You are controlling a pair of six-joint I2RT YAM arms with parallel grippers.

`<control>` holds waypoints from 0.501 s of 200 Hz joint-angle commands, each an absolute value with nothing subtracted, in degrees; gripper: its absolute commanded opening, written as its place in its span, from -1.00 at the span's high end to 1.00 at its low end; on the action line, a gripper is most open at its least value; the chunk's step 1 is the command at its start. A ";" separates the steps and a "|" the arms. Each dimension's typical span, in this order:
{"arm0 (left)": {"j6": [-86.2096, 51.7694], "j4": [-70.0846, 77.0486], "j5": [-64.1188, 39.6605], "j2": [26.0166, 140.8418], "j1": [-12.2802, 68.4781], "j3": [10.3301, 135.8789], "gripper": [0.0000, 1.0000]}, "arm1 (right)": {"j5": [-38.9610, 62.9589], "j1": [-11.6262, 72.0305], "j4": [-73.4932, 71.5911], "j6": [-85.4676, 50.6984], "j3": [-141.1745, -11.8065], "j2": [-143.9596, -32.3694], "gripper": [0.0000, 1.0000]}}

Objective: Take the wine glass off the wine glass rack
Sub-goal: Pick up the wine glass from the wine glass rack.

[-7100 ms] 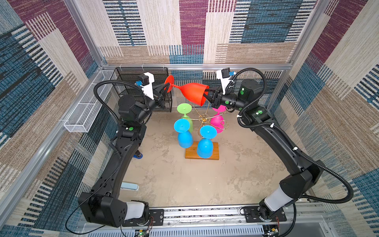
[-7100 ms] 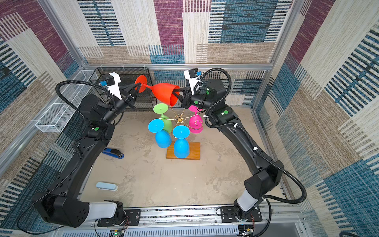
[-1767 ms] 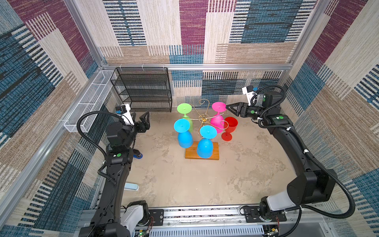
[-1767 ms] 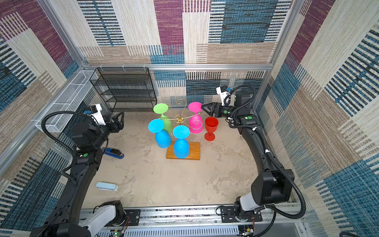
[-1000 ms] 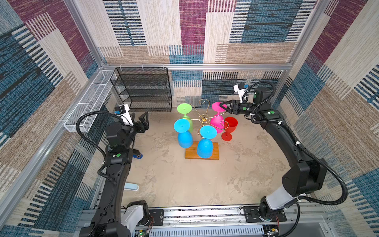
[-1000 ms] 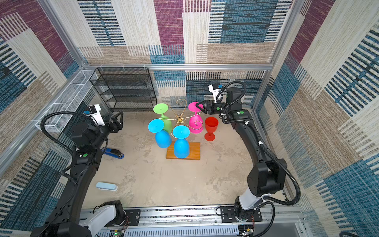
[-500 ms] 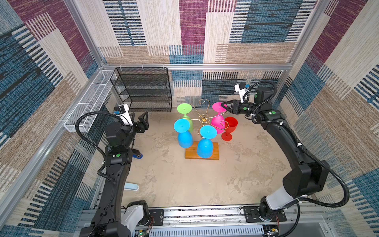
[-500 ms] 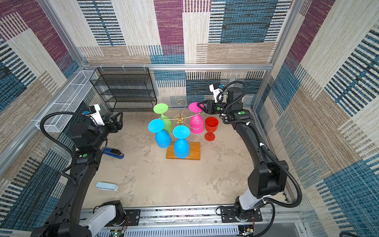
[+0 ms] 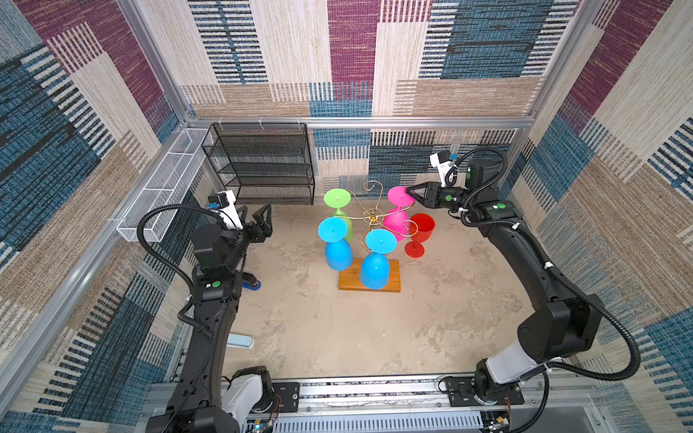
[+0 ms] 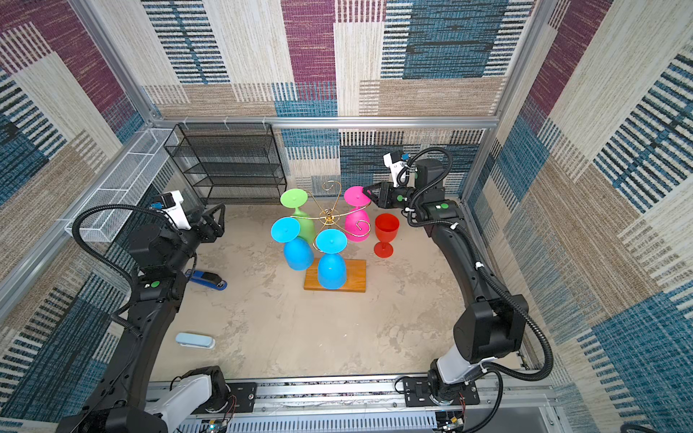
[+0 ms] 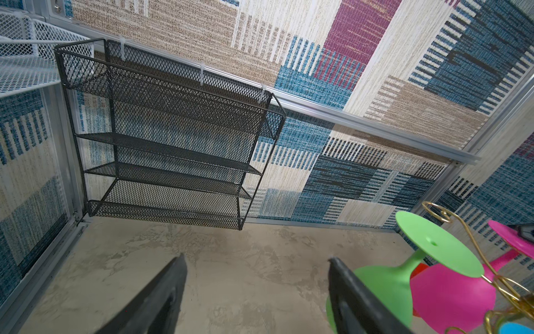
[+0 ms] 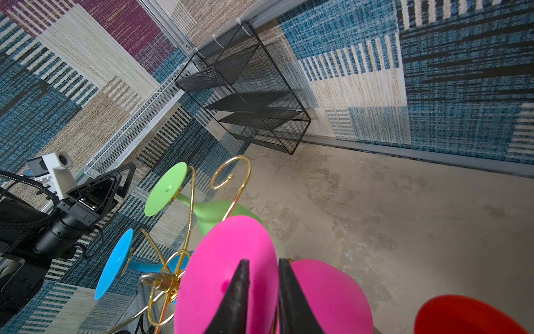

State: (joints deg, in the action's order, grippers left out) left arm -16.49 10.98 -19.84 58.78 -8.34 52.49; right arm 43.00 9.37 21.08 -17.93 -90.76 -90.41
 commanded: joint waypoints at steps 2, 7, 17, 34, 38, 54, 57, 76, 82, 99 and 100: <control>-17.19 13.40 -20.17 58.59 -8.42 52.47 -0.59 | 42.54 9.40 21.09 -18.36 -91.41 -89.83 0.61; -17.16 13.45 -20.21 58.61 -8.44 52.47 -0.59 | 42.63 9.40 21.09 -18.43 -91.41 -89.82 0.63; -17.18 13.45 -20.21 58.55 -8.44 52.47 -0.59 | 42.72 9.39 21.23 -18.55 -91.41 -89.90 0.66; -17.22 13.45 -20.23 58.50 -8.43 52.44 -0.59 | 42.97 9.40 21.27 -18.72 -91.41 -89.98 0.73; -17.15 13.49 -20.22 58.50 -8.40 52.45 -0.59 | 43.12 9.40 21.32 -18.72 -91.44 -90.06 0.74; -17.14 13.43 -20.21 58.45 -8.48 52.41 -0.59 | 43.54 9.36 21.14 -19.06 -91.41 -90.26 0.81; -17.14 13.44 -20.21 58.44 -8.44 52.43 -0.59 | 43.66 9.40 21.10 -19.18 -91.46 -90.26 0.82; -17.16 13.45 -20.22 58.47 -8.50 52.39 -0.59 | 44.20 9.40 20.70 -19.61 -91.42 -90.26 0.92; -17.17 13.48 -20.17 58.46 -8.48 52.45 -0.59 | 44.21 9.40 20.63 -19.72 -91.41 -90.26 0.93; -17.19 13.47 -20.17 58.46 -8.47 52.41 -0.59 | 44.42 9.40 20.64 -19.94 -92.48 -90.26 0.99; -17.16 13.46 -20.19 58.50 -8.50 52.39 -0.59 | 44.40 9.40 20.60 -19.95 -92.69 -90.26 1.00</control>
State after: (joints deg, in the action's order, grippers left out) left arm -16.51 11.35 -19.84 58.70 -8.38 52.38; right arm 44.56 9.45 18.57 -19.46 -91.33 -90.28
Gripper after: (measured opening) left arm 0.793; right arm 0.057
